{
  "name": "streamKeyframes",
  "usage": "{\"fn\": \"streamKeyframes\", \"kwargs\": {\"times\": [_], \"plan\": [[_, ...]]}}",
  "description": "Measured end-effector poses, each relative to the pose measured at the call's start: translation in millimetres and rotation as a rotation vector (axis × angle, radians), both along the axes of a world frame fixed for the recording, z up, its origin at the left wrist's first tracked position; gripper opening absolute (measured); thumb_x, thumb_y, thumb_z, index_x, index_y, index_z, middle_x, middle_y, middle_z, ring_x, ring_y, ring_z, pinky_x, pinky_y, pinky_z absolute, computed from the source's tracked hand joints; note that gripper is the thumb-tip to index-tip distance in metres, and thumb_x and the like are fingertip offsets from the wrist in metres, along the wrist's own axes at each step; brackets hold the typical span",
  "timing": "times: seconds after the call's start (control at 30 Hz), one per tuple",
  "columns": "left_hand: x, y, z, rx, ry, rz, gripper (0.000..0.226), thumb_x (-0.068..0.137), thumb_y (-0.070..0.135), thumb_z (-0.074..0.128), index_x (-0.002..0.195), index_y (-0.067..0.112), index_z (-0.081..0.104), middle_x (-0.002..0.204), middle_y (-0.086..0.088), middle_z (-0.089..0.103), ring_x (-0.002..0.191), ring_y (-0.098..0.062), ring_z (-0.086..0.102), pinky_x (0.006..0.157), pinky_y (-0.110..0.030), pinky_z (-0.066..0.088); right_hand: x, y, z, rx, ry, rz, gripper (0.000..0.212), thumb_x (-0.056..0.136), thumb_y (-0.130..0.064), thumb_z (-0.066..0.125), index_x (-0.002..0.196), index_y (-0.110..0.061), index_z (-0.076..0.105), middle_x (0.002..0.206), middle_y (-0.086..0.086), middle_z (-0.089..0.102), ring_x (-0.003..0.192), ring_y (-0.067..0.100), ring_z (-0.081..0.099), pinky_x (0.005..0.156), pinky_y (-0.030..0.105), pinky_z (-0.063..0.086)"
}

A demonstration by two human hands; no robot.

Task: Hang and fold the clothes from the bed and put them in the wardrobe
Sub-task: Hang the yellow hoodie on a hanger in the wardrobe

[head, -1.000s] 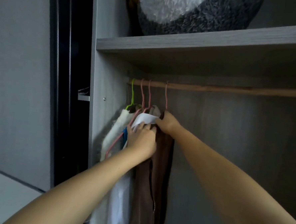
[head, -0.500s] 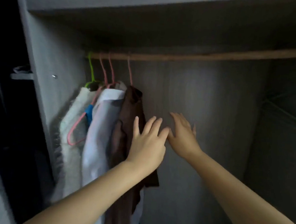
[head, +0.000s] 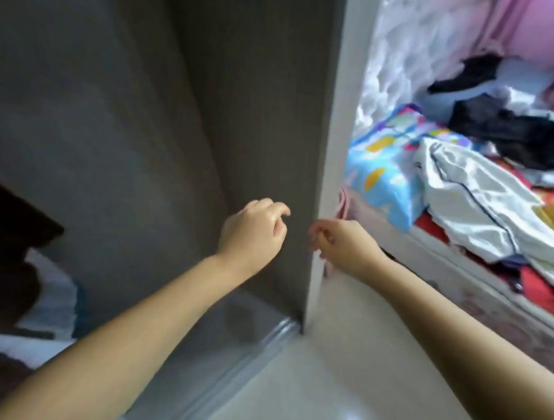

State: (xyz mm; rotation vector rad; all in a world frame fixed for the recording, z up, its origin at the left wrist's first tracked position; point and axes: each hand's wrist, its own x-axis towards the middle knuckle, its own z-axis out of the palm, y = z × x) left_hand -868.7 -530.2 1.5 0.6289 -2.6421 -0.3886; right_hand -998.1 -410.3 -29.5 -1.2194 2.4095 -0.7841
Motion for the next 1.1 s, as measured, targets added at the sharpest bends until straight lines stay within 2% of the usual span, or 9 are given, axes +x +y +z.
{"fn": "streamKeyframes", "kwargs": {"times": [0.1,0.2,0.3,0.47,0.6,0.83,1.1], "plan": [[-51,63,-22,0.016,-0.075,-0.139,0.023,0.088,0.015,0.050,0.101,0.018,0.068,0.099,-0.003,0.066,0.094,-0.027,0.060,0.071,-0.037,0.048,-35,76,-23,0.103,0.072,-0.105,0.025,0.091,-0.024,0.045,0.099,-0.020,0.068,0.102,0.008,0.070,0.095,0.033,0.063,0.082,0.041,0.052],[-98,122,-49,0.058,-0.184,-0.236,0.026,0.091,0.019,0.047,0.108,0.020,0.066,0.111,0.000,0.064,0.102,-0.025,0.059,0.075,-0.033,0.045,-67,157,-48,0.215,0.096,-0.205,0.027,0.092,-0.028,0.044,0.104,-0.020,0.067,0.107,0.008,0.069,0.099,0.033,0.062,0.083,0.041,0.052],[-140,177,-72,0.096,-0.268,-0.304,0.028,0.093,0.019,0.044,0.113,0.020,0.065,0.117,0.000,0.063,0.107,-0.023,0.058,0.077,-0.028,0.041,-94,236,-68,0.315,0.052,-0.310,0.031,0.094,-0.026,0.040,0.115,-0.022,0.062,0.112,0.007,0.067,0.101,0.031,0.062,0.081,0.038,0.052],[-201,252,-94,0.148,-0.368,-0.404,0.029,0.093,0.020,0.042,0.114,0.019,0.063,0.118,0.000,0.063,0.107,-0.023,0.058,0.084,-0.033,0.047,-134,338,-94,0.416,-0.037,-0.448,0.036,0.096,-0.024,0.038,0.128,-0.020,0.053,0.124,0.005,0.062,0.111,0.026,0.058,0.088,0.037,0.050],[-247,290,-103,0.156,-0.398,-0.491,0.031,0.094,0.020,0.042,0.117,0.021,0.062,0.118,0.001,0.062,0.106,-0.021,0.058,0.081,-0.032,0.045,-167,382,-107,0.458,-0.090,-0.527,0.039,0.096,-0.020,0.037,0.133,-0.019,0.050,0.129,0.005,0.058,0.117,0.026,0.053,0.089,0.036,0.048],[-346,317,-124,0.144,-0.467,-0.629,0.032,0.094,0.019,0.042,0.121,0.019,0.060,0.121,0.000,0.062,0.107,-0.021,0.058,0.084,-0.035,0.048,-231,426,-131,0.511,-0.164,-0.631,0.034,0.095,-0.021,0.038,0.125,-0.015,0.052,0.125,0.007,0.059,0.115,0.027,0.053,0.091,0.037,0.047],[-497,356,-125,0.112,-0.487,-0.831,0.030,0.092,0.019,0.043,0.116,0.017,0.062,0.115,-0.002,0.064,0.103,-0.024,0.059,0.080,-0.036,0.049,-338,487,-130,0.487,-0.254,-0.906,0.039,0.095,-0.024,0.041,0.132,-0.019,0.050,0.126,0.007,0.061,0.113,0.025,0.057,0.088,0.034,0.048]]}}
